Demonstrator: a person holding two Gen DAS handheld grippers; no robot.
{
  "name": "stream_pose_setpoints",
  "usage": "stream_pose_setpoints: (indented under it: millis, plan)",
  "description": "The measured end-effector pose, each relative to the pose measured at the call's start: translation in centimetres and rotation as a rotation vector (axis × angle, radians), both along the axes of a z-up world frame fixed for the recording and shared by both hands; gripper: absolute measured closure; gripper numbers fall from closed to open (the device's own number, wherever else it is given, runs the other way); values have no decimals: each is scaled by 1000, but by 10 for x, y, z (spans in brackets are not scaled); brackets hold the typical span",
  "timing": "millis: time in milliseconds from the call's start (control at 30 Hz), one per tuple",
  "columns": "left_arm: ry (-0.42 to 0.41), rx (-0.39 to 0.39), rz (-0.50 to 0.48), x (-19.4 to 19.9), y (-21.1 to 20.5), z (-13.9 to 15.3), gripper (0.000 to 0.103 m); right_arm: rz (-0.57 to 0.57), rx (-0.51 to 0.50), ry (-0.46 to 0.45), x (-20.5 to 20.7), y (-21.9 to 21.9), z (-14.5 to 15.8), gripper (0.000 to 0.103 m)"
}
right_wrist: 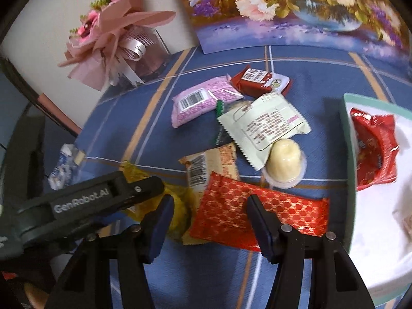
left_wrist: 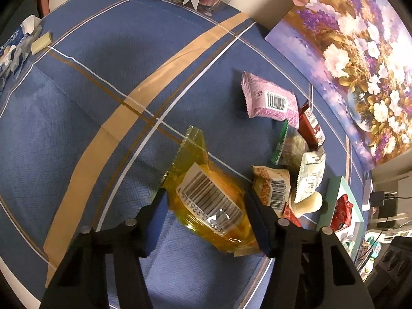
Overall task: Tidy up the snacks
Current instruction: 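Grasp the yellow barcode pack with left tool while right tool grasps red patterned pack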
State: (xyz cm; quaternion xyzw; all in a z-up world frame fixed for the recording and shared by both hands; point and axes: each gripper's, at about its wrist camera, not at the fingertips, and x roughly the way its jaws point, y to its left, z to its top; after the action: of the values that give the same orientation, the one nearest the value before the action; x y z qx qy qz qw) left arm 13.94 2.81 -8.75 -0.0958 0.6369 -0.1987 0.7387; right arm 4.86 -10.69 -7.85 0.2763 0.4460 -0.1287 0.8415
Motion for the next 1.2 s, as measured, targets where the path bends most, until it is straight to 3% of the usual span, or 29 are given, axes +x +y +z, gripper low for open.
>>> stream_pose_setpoints:
  millis: [133, 267, 433, 667, 967, 1200]
  plan:
    - [-8, -2, -2, 1, 1, 3, 46, -8, -14, 6, 1, 1, 1, 42]
    - [-20, -7, 4, 3, 4, 8, 49, -33, -110, 84, 2, 0, -3, 41]
    - [-36, 0, 2, 4, 5, 14, 50, -72, -152, 128, -2, -8, -4, 41]
    - [-44, 55, -75, -4, -2, 18, 50, -95, -133, 144, -12, -27, -6, 41]
    - [-37, 82, -122, -13, -4, 18, 50, -75, -131, 83, -1, -44, -4, 41]
    - [-31, 94, -131, -12, -5, 15, 50, -31, -107, 139, 11, -49, -22, 41]
